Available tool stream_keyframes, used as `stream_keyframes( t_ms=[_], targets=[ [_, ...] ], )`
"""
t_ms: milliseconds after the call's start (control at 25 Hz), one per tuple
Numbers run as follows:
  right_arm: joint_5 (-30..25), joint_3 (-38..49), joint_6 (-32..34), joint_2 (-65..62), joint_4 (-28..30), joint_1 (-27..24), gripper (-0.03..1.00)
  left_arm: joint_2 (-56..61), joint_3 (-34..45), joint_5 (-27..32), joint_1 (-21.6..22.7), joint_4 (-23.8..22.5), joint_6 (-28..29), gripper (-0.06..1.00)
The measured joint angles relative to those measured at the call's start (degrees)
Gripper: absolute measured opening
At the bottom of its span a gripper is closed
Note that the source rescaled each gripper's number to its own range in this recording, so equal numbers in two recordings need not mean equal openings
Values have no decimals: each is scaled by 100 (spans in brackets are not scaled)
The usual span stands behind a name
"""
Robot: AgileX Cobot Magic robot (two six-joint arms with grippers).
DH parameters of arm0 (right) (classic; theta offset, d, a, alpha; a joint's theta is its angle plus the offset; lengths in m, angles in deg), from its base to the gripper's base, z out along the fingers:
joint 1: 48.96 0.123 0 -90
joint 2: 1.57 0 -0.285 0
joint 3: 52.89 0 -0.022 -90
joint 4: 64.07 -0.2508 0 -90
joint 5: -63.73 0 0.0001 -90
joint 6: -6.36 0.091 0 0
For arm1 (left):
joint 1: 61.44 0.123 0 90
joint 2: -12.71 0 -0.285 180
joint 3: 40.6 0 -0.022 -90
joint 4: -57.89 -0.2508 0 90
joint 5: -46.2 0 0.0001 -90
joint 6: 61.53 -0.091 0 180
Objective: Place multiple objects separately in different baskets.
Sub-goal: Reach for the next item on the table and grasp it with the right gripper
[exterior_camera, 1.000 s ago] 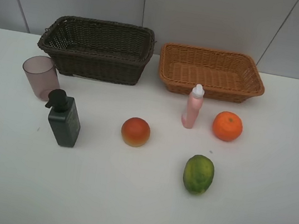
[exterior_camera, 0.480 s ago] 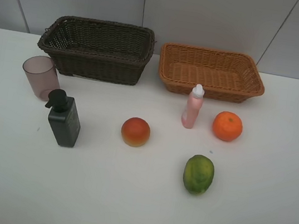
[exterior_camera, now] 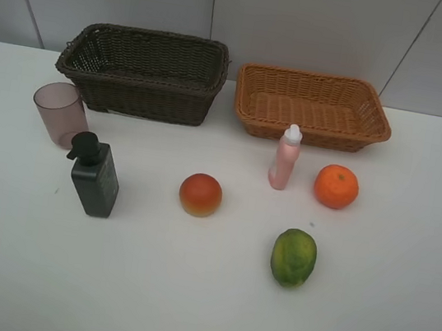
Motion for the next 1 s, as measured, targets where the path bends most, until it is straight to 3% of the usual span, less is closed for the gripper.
stream_keyframes(
  t_ms=[400,720,1000],
  targets=[
    [380,-526,0,2497,-212,23,86,0,0,0,0,0,0,96],
    [900,-806,31,4241,-519,891,86,0,0,-5,0,0,0,96],
    [1083,-1451,1338,5508,-259,1345,86,0,0,-5,0,0,0,96]
  ],
)
